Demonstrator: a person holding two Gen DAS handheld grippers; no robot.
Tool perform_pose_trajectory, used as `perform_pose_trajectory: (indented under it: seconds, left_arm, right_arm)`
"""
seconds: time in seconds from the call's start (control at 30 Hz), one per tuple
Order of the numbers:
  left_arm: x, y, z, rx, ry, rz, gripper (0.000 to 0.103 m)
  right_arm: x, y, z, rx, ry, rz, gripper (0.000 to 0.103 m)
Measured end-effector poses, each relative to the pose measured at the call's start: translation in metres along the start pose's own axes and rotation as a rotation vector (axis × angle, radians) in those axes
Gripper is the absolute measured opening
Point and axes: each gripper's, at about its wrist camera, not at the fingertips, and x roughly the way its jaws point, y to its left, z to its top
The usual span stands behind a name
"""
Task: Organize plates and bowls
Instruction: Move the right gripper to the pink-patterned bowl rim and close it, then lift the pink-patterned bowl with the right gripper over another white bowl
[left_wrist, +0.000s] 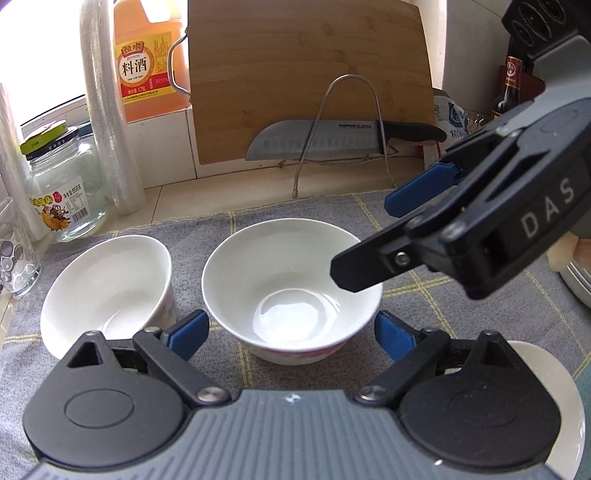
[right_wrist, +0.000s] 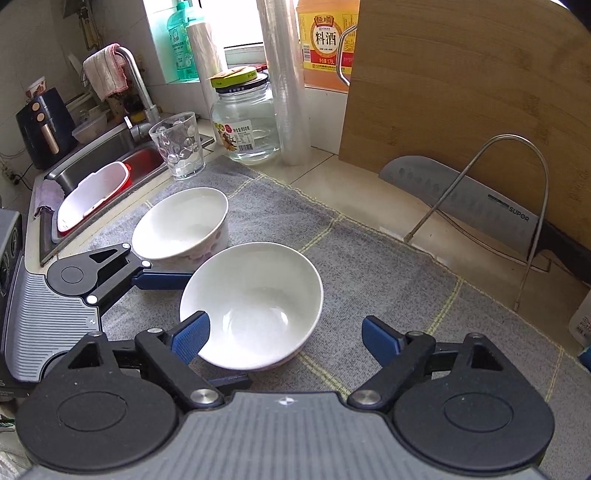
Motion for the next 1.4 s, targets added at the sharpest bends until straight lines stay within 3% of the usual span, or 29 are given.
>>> perform_pose_trajectory:
  seconds: [0.43,0.77,1.0,1.4]
  left_arm:
    - [0.006,0.003,0.001,0.004,0.003,-0.02,0.091]
    - [0.007,0.003,0.001,0.011,-0.002,-0.022,0.092]
    - [0.003,0.0,0.003,0.025,0.01,-0.016,0.091]
    - [-0.041,-0.012,0.008,0.053,-0.024,-0.026,0.091]
  right_arm:
    - [0.039,-0.009,0.016,-0.003,0.05,0.06,0.08]
    - [0.043,-0.004,0.015,-0.01,0.06,0.081,0.073]
    - [0.036,0.0,0.016,-0.005,0.05,0.076,0.073]
    - [-0.009,0.02,0.011,-0.026,-0.002,0.073,0.073]
